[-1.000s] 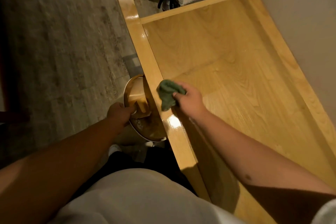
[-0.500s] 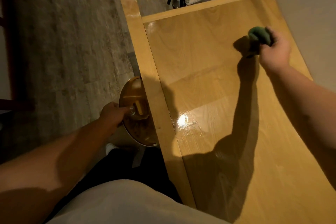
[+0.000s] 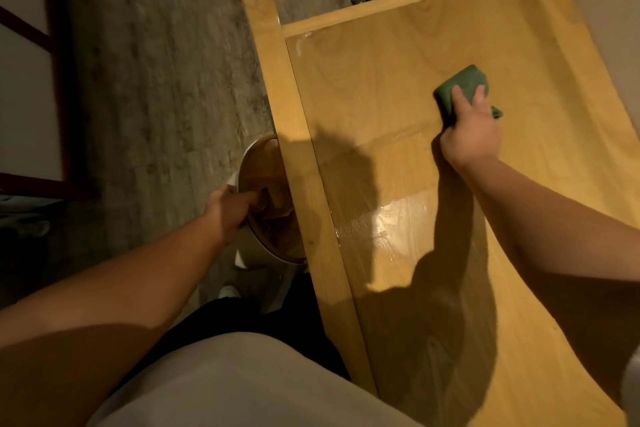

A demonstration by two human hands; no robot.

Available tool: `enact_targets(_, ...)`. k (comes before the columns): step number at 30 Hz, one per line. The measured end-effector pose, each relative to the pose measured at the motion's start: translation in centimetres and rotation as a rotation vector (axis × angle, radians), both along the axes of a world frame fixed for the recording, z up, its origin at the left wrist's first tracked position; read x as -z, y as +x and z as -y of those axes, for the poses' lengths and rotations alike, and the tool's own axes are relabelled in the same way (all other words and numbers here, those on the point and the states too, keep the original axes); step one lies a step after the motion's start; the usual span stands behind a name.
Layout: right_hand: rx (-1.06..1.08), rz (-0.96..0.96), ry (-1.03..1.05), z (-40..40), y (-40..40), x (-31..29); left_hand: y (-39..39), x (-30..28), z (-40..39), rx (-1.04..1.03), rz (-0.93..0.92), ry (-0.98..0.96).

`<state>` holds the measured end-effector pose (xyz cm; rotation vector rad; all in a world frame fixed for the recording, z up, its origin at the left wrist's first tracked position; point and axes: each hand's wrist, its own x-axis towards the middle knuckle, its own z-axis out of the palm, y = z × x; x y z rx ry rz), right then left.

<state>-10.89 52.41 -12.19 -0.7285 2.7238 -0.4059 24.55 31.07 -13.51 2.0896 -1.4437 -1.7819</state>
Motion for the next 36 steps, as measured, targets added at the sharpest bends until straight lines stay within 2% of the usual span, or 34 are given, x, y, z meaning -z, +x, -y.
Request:
enact_targets(6, -0.12, -0.004, 0.029, 2.6, 4.4, -0.4, -0.7, -0.7, 0.4, -0.029, -0.057, -0.017)
enact_targets(13, -0.26, 0.065, 0.058, 5.9, 11.6, -1.0, -0.7, -0.7, 0.6, 0.044, 0.036, -0.034)
enact_targets(18, -0.374, 0.131, -0.043, 7.5, 17.5, -1.1, -1.1, -0.7, 0.7, 0.033, 0.043, -0.051)
enact_targets(23, -0.497, 0.119, 0.012, 8.9, 23.2, -1.5, -0.9, -1.1, 1.6, 0.049, 0.019, -0.007)
enact_targets(27, -0.552, 0.153, -0.076, 10.4, 25.9, -2.0, -0.6, -1.5, 3.0, 0.114, 0.038, 0.038)
enact_targets(30, -0.482, 0.253, -0.194, 11.8, 27.2, -2.6, -0.2, -1.9, 3.8, 0.117, 0.048, 0.003)
enact_targets(32, -0.366, 0.37, -0.182, 12.4, 27.8, -2.5, 0.3, -2.0, 4.7, 0.099, 0.033, -0.007)
enact_targets(36, 0.105, 0.627, -0.263, 13.7, 27.8, -2.3, 1.2, -1.9, 6.8, 0.132, 0.036, 0.011)
